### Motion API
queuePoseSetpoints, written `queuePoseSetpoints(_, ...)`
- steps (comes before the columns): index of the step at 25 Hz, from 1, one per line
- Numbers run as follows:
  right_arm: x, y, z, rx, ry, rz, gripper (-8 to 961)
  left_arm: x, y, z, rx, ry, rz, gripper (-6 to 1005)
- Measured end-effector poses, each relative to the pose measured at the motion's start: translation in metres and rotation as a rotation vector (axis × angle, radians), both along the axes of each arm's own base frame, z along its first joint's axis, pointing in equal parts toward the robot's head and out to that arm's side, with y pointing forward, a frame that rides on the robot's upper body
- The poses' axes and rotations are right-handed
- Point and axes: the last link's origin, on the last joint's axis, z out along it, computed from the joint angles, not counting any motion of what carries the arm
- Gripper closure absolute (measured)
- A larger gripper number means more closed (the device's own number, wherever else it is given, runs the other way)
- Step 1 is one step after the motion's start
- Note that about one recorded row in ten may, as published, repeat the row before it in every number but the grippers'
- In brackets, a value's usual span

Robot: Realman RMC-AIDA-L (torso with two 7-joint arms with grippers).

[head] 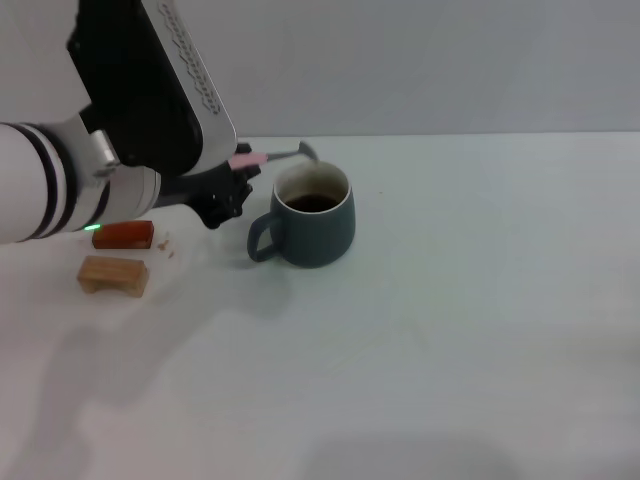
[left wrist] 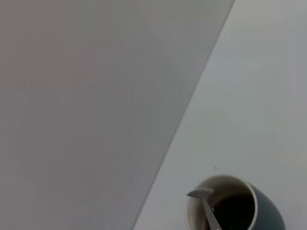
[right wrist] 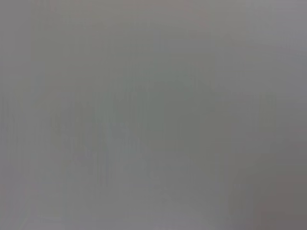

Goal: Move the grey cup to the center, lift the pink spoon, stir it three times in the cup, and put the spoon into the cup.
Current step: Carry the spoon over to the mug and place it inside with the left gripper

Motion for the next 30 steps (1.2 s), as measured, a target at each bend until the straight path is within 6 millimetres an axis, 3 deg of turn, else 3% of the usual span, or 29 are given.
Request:
queuePoseSetpoints(11, -0.001, 0.001, 0.0, 0.001, 0.003, 0.003, 955, -0.021, 0.017, -0.018, -0.04, 0.037, 0.058, 836)
queuePoseSetpoints(30, 0.001, 0.0, 0.001, -0.001, -0.002, 0.0, 954, -0.017, 0.053, -0.046, -0.097, 0.1, 0.059, 837)
